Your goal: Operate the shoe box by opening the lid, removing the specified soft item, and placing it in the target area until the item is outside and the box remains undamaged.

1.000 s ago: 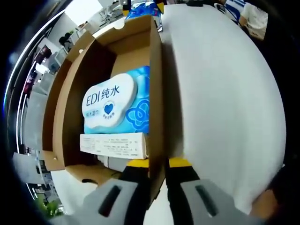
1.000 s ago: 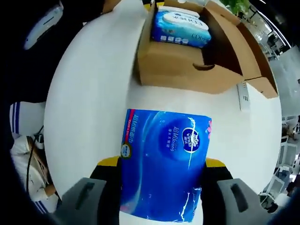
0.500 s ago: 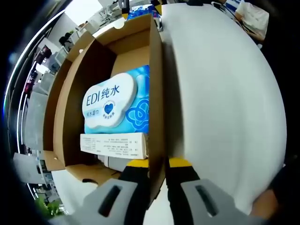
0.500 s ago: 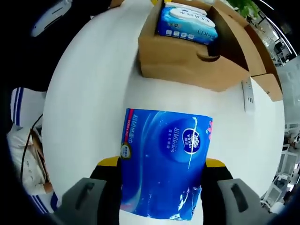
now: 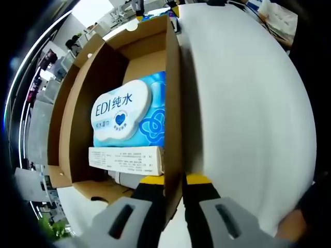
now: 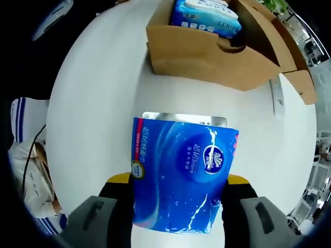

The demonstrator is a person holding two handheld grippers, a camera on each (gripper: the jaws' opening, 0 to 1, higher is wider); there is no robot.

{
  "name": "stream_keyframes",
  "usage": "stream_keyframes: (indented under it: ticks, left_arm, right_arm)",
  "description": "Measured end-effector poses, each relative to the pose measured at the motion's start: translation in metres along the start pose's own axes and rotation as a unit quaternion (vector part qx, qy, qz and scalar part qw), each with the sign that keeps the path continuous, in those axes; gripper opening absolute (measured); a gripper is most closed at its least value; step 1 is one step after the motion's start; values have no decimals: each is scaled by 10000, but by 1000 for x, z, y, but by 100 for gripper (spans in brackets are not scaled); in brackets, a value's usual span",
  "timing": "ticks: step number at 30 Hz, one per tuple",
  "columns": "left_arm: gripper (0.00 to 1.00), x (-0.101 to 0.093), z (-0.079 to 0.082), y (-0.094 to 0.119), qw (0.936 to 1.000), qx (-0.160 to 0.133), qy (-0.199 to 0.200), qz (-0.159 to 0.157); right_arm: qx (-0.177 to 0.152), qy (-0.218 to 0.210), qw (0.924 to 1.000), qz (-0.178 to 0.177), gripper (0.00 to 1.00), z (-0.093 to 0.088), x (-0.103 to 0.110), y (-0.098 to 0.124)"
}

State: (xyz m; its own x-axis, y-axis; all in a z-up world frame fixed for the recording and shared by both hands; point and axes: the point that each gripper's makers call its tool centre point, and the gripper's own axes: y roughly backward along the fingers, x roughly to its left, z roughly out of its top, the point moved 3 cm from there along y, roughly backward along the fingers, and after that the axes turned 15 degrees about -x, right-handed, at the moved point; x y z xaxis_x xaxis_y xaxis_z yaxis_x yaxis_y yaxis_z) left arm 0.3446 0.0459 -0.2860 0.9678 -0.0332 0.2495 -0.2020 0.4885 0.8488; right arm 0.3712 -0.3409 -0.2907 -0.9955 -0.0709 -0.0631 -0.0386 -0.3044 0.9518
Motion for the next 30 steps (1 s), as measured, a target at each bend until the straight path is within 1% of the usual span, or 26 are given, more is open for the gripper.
stream_keyframes:
  ticks: [5,8,16,18,21,24,27,30]
  left_arm:
    - [10,0,0,0,10000,5,0,6]
    - [10,0,0,0,10000,10,-1,7]
    - [10,-1,0,0,10000,33,-33,7]
    - [10,-1,0,0,10000,21,-67,3]
    - [11,-1,0,0,10000,-27,-50,14]
    - [11,0,0,0,10000,-40,-11,8]
    - [11,0,1,0,10000,-57,-18,-2]
    - [11,0,1,0,10000,-49,-27,1]
  right_arm:
    - [10,-75,9999,-143,68,-1,-2,4]
    - [5,-65,9999,-160,67,0,-2,5]
    - [-29,-203,9987,-466,66,-2,-4,11]
    - [-61,-265,9984,-500,64,-2,-4,15]
    - [-148,-192,9983,-531,63,0,-4,18]
    - [-176,-268,9974,-641,63,4,-4,22]
    - [-329,-191,9969,-687,62,13,-4,31]
    - [-355,-56,9966,-737,62,20,-6,39]
